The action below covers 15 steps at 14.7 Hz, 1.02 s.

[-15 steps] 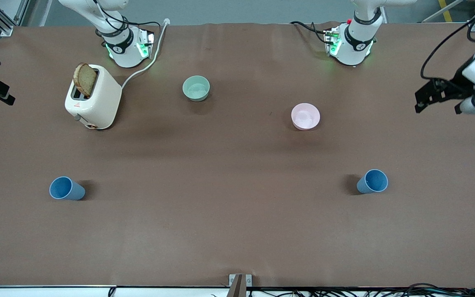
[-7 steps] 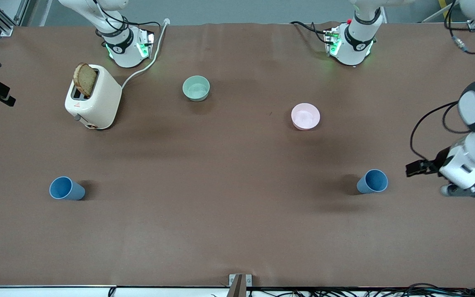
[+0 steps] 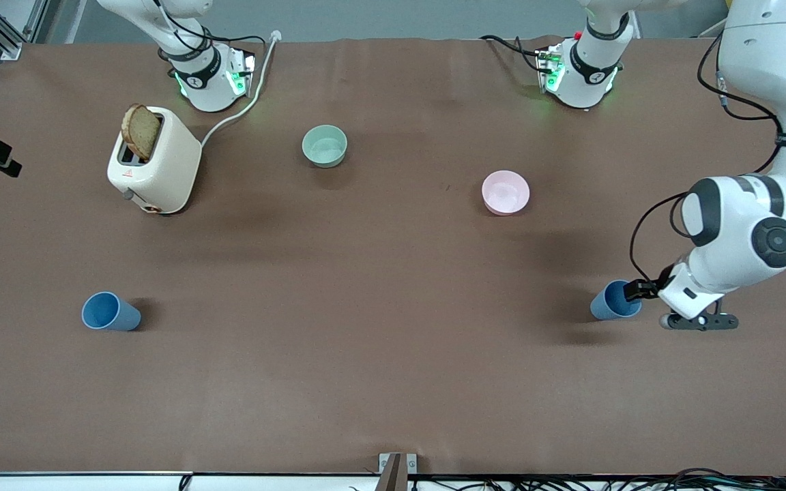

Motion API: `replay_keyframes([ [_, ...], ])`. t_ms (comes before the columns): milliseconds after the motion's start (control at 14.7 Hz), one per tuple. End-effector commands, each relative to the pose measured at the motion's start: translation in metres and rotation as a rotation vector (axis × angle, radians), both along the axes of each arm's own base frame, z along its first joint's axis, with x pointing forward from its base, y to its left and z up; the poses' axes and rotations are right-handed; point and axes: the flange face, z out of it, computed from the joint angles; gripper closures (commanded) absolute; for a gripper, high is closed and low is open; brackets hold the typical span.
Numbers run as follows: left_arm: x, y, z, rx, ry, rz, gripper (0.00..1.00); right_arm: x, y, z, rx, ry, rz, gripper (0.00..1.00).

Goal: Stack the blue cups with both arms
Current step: 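Close the left gripper around the blue cup and lift it, then carry the cup to table center while the right gripper reaches the other cup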

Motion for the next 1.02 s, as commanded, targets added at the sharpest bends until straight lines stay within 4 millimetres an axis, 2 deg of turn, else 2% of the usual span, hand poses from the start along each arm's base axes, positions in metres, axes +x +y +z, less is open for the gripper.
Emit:
replay_keyframes([
  [0, -0.009, -0.008, -0.014, -0.016, 0.017, -0.02, 0.54, 0.004, -0.012, -0.005, -0.004, 0.011, -0.026, 0.0],
  [204, -0.009, -0.01, -0.021, -0.018, 0.026, -0.026, 0.91, 0.016, -0.034, -0.029, 0.001, 0.049, -0.059, 0.0],
  [272, -0.007, -0.01, -0.019, -0.018, 0.021, -0.026, 0.99, 0.024, -0.04, -0.042, 0.0, 0.056, -0.064, 0.0],
  [407, -0.001, -0.022, -0.011, -0.02, 0.002, -0.028, 1.0, 0.043, -0.054, -0.072, 0.001, 0.063, -0.08, 0.0],
  [543, 0.01, -0.039, 0.013, -0.033, -0.037, -0.036, 1.0, 0.066, -0.067, -0.112, 0.001, 0.068, -0.054, 0.0],
  [679, 0.011, -0.085, 0.042, -0.073, -0.03, 0.006, 1.0, 0.088, -0.085, -0.159, 0.003, 0.064, -0.007, 0.0],
  [747, 0.006, -0.114, 0.051, -0.094, -0.022, 0.057, 1.0, 0.096, -0.094, -0.18, 0.003, 0.061, -0.008, 0.0],
  [951, -0.016, -0.21, 0.062, -0.147, 0.0, 0.201, 1.0, 0.117, -0.112, -0.263, 0.038, 0.084, 0.0, 0.0],
])
